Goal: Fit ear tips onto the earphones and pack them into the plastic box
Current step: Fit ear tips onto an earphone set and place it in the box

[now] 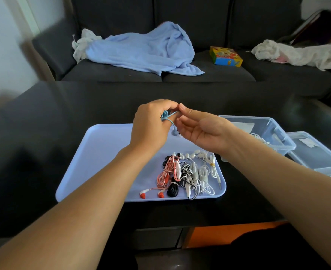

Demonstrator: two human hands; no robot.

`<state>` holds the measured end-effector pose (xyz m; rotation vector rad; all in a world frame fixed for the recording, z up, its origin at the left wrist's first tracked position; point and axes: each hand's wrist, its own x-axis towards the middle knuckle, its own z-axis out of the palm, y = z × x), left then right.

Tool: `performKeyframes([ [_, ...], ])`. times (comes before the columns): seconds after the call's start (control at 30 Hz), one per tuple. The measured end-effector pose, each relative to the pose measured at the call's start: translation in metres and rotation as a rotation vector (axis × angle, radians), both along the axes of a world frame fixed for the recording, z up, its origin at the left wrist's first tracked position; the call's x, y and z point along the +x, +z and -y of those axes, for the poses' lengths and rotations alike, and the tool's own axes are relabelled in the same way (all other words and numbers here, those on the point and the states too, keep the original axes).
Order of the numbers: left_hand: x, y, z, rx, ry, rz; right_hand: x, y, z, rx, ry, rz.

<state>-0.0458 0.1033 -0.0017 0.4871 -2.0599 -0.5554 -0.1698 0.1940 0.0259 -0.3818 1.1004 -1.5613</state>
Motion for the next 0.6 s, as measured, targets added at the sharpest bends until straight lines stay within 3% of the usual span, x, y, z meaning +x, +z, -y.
performKeyframes([
  [0.2,-0.0035,0.0,-0.001,-0.04,0.015,0.0,-0.0024,0.0018,0.0038,0.008,-0.033,-0.076],
  [0.6,-0.0089,-0.0006,-0.0039,-0.032,0.002,-0.009,-0.0071,-0.0022,-0.0023,-0.033,-0.047,-0.043],
])
